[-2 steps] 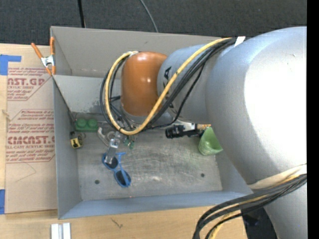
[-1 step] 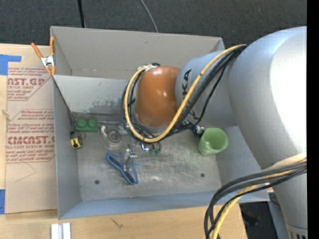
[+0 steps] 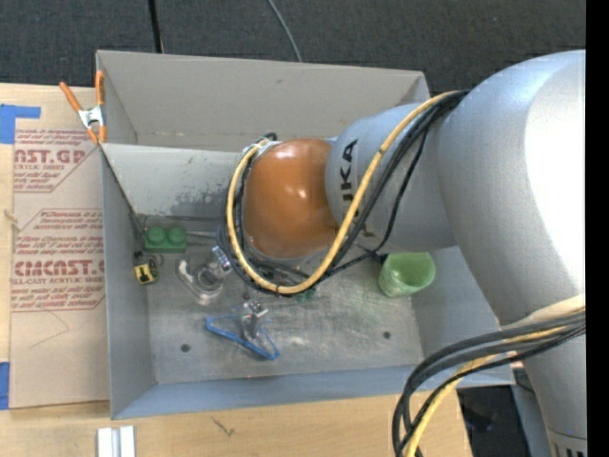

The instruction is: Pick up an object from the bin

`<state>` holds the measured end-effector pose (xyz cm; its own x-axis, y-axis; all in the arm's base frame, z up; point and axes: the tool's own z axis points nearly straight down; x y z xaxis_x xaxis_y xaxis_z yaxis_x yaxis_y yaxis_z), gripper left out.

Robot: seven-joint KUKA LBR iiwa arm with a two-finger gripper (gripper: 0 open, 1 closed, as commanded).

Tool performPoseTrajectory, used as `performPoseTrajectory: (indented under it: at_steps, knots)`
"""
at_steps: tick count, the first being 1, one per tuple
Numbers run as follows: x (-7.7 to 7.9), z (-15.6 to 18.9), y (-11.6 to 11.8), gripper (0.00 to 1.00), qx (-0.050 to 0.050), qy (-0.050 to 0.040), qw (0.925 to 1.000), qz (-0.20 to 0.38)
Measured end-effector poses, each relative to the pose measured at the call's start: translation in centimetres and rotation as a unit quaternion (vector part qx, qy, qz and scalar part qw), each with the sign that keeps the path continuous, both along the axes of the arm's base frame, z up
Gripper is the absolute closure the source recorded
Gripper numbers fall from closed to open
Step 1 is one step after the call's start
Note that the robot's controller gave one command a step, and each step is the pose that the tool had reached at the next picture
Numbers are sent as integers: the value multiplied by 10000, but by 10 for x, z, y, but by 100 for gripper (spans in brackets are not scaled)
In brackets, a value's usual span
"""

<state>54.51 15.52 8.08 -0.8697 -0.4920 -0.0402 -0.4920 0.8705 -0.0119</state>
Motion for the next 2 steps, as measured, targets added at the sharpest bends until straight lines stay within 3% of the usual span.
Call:
performPoseTrajectory:
  at_steps: [1, 2]
  knots:
    - [2, 4, 6, 100, 61, -59, 10000, 20]
    - [-3, 144, -3, 100, -29, 150, 9999, -43]
